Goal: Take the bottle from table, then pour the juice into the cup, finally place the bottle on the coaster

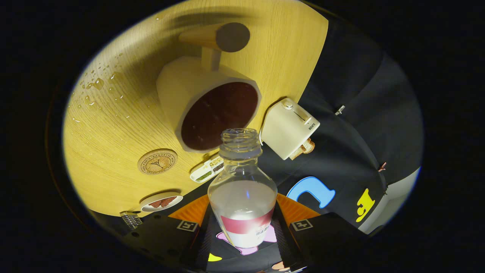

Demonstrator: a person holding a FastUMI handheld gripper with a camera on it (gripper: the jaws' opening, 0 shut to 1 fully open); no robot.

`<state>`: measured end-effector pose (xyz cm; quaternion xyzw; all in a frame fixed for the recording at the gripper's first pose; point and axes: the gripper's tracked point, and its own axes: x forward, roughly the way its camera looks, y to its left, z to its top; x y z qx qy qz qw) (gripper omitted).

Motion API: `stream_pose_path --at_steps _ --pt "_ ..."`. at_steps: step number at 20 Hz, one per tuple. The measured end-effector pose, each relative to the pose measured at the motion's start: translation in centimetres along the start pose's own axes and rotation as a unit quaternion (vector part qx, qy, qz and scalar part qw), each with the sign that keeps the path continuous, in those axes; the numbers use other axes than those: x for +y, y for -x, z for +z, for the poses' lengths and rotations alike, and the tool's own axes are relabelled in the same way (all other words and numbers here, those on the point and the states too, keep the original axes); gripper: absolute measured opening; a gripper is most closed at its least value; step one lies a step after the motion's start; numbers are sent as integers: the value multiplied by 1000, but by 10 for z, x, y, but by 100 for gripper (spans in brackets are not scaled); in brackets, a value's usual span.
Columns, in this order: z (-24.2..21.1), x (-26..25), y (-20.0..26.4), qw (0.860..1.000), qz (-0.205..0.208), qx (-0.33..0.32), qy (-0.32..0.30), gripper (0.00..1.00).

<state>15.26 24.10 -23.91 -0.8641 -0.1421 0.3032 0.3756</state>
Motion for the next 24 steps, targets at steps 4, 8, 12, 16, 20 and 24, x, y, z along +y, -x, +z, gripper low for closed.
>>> stream_pose_path --at_steps 4,8,12,16,20,24 --pt "2 3 6 1000 3 6 -22 74" --pt "1 6 3 999 6 10 -45 73" --pt "-5 15 5 997 8 13 -78 74" --pt "-14 18 5 990 1 13 -139 74" --pt "-16 18 10 969 -5 6 -246 73" --pt "-20 13 20 932 -13 -10 -362 74"
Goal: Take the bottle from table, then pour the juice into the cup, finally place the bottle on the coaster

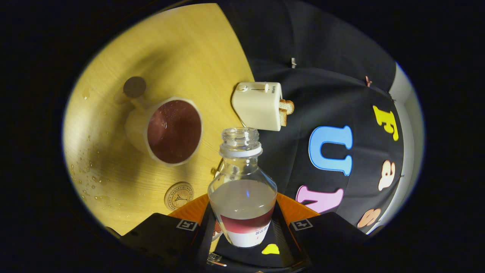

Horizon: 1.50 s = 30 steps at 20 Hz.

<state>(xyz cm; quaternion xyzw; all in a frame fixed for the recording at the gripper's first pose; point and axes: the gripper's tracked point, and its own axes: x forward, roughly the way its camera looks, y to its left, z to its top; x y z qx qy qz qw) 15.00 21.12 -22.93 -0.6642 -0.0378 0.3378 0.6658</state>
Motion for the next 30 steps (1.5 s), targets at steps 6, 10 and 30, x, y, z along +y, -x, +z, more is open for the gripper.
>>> stream_pose_path --at_steps 6,10,30 --pt "-22 -3 8 979 19 2 -204 74" --pt "-38 -10 11 937 12 -9 -350 74" --pt "-102 -28 -9 722 -81 -79 -683 74"
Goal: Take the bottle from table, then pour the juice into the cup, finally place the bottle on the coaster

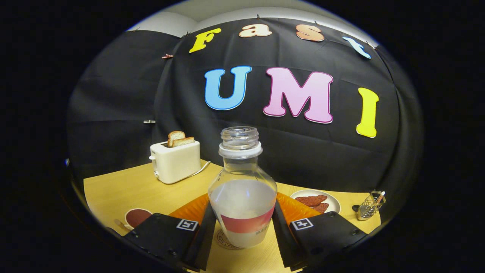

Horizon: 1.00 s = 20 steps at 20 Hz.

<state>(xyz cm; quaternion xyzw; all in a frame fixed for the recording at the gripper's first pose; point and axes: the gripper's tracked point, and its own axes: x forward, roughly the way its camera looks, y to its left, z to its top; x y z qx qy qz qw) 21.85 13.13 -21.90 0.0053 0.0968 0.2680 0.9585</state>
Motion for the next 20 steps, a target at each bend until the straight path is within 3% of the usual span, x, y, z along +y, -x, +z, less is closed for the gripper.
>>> stream_pose_path --at_steps 7,20 --pt "-49 16 -31 1000 10 14 -14 74" --pt "-79 16 -52 998 13 31 -48 75"
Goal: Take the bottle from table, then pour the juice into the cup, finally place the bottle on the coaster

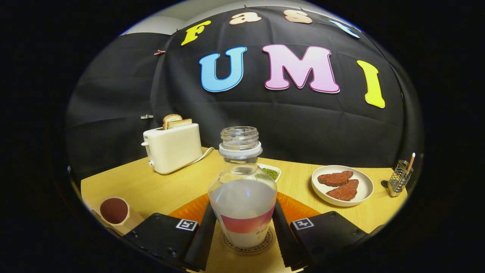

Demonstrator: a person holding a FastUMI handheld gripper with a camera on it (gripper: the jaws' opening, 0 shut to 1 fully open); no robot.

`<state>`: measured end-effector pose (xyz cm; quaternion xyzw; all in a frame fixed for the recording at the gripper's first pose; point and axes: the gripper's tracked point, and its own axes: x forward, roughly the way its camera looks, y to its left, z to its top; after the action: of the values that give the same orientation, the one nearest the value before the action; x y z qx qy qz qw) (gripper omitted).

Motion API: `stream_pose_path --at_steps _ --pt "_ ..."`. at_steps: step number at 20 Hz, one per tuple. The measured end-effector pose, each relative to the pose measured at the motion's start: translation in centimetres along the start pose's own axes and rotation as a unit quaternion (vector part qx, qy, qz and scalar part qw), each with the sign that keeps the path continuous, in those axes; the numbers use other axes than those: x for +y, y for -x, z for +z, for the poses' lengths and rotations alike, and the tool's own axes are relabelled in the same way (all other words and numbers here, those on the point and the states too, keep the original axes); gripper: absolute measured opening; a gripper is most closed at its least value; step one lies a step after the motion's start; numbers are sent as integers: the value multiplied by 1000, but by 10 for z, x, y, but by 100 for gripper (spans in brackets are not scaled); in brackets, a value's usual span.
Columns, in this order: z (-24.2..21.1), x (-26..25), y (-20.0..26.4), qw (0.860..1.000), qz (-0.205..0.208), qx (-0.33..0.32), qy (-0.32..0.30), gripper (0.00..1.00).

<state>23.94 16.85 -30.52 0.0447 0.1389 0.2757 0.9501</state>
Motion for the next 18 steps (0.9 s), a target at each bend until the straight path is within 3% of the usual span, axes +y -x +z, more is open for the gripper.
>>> stream_pose_path --at_steps 10,12,18 --pt "-1 0 0 1000 4 -1 -6 80" --pt "1 2 2 1000 5 0 -8 99" --pt "20 1 17 1000 -7 -9 -7 98"
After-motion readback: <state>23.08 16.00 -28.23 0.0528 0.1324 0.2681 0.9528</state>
